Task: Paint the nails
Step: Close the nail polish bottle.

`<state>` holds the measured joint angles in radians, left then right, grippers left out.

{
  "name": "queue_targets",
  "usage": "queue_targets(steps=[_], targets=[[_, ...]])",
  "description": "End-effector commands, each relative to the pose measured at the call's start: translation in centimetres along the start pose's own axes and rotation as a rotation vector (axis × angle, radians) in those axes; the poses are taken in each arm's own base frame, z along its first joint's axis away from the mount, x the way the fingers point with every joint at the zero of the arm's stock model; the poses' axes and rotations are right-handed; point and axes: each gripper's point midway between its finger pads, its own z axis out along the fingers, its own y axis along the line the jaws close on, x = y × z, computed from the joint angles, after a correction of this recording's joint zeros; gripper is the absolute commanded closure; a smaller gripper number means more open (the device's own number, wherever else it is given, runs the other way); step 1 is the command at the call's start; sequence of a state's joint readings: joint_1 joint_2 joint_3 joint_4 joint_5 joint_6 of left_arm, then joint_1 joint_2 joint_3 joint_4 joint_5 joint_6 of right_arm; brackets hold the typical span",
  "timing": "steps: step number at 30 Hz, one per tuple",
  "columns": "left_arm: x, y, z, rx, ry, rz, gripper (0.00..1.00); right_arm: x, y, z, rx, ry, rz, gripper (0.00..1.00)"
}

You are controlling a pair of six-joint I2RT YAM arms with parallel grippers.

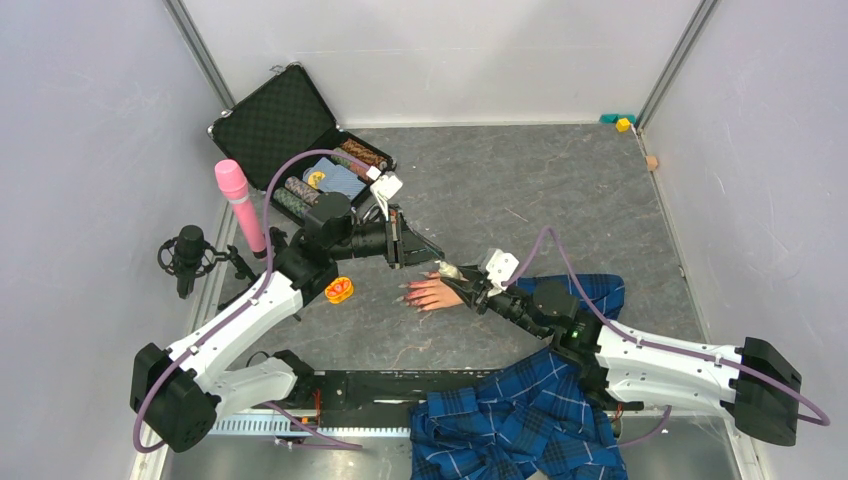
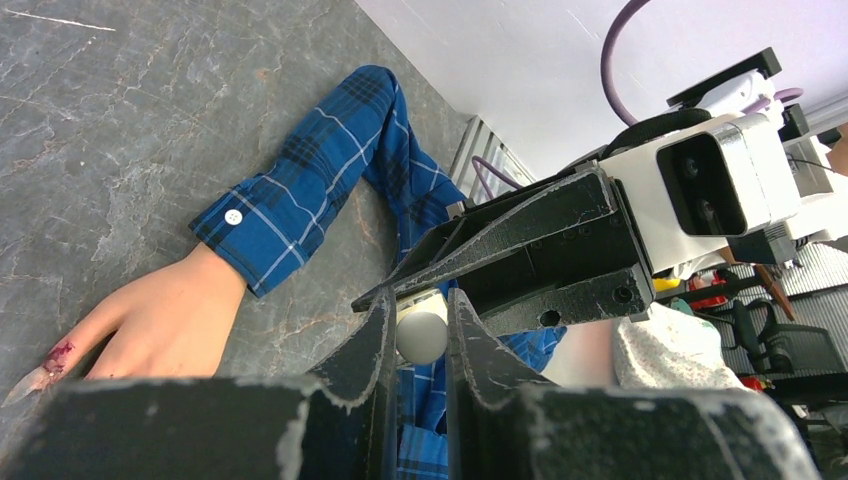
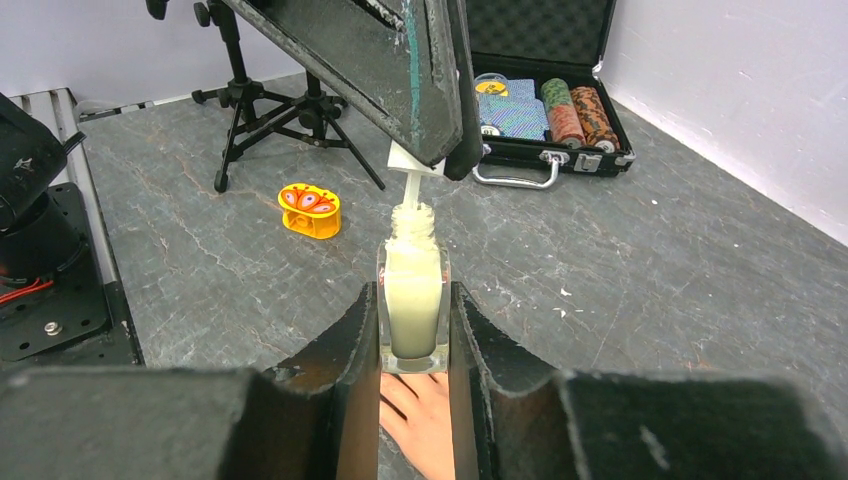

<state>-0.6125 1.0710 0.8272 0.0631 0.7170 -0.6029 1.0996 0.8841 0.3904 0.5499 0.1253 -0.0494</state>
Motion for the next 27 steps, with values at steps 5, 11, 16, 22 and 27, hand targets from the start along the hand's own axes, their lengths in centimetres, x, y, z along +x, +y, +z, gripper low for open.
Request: queue_targets(steps=[5, 11, 16, 22, 27], targets=[[-0.1, -0.2, 0.1, 0.026, -0.004, 0.03, 0.98, -3.8, -0.4, 0.5, 0.019, -0.1, 0.027, 1.0], [-0.2, -0.2, 0.1, 0.024, -0.007, 0.033, 0.98, -4.0, -0.3, 0.8, 0.021, -0.093, 0.052, 1.0], [-0.2, -0.1, 0.2, 0.024, -0.005, 0.035, 0.98, -4.5, 0.1, 1.1, 0.0, -0.092, 0.06, 1.0], [0.0, -0.6, 0.0, 0.046, 0.005, 0.047, 0.98, -5.8, 0.8, 1.8, -0.039, -0.08, 0.142, 1.0], [0.1, -1.3, -0.3, 0.07, 0.011, 0.072, 0.98, -6.7, 0.9, 1.9, -0.086, -0.092, 0.205, 1.0]])
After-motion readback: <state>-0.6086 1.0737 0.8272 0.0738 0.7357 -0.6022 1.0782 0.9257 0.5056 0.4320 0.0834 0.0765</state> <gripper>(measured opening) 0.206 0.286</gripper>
